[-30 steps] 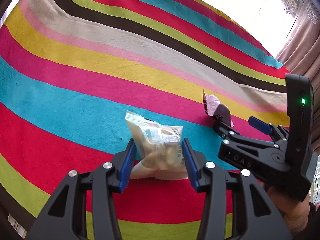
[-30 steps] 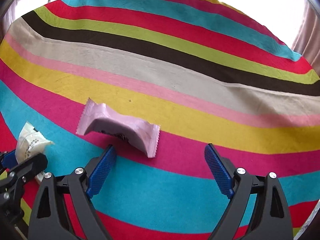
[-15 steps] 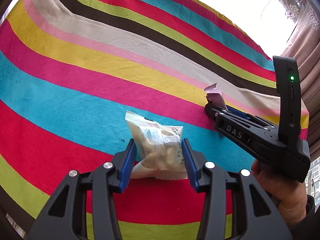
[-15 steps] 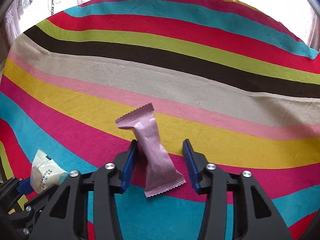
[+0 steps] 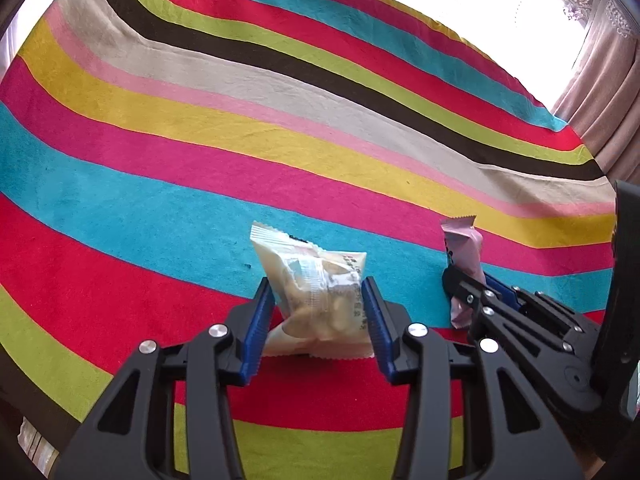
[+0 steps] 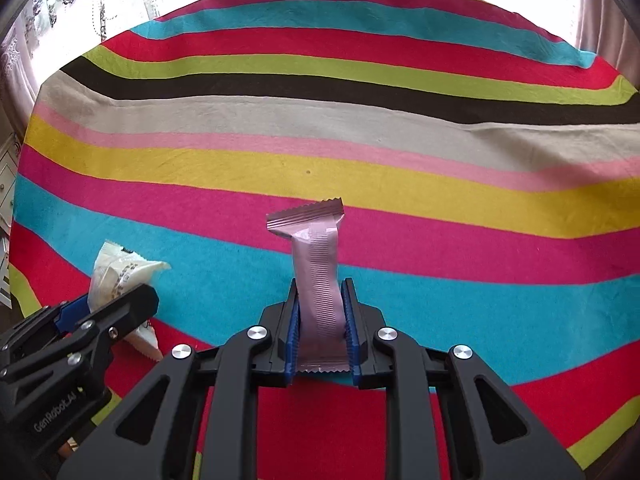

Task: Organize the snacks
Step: 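Carry both snacks to the box and open both grippers to drop them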

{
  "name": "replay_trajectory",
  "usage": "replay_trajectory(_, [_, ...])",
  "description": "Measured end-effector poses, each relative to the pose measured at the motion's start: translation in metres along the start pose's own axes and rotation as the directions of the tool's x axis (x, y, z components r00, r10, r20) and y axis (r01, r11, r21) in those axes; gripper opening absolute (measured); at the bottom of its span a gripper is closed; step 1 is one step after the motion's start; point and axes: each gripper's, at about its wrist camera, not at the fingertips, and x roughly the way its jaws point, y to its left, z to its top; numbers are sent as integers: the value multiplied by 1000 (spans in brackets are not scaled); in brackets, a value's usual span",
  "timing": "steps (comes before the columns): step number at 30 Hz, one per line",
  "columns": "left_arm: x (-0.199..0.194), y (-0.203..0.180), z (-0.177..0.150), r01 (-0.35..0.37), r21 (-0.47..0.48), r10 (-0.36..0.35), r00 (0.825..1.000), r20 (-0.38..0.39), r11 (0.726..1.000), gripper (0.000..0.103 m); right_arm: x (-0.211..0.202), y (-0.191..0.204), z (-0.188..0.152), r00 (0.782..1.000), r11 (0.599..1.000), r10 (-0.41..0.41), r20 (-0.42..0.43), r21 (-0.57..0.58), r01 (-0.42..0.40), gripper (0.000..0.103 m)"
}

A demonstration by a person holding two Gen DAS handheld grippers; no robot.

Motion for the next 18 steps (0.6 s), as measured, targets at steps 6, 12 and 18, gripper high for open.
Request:
replay_trajectory(6, [-12, -12, -8, 0, 33, -1, 1000, 6, 999, 45, -23, -7, -28, 1000, 999, -12, -10, 41, 13, 20])
replay_trajectory(12, [-23, -26, -17, 3, 63, -3, 1000, 13, 998, 45, -53, -22, -51, 1000, 997, -13, 2, 82, 13, 20])
replay_trajectory(18, [-37, -38, -31, 17, 92, -18, 1000, 12, 996, 45, -78, -33, -67, 1000, 993, -19, 17, 114, 17, 20])
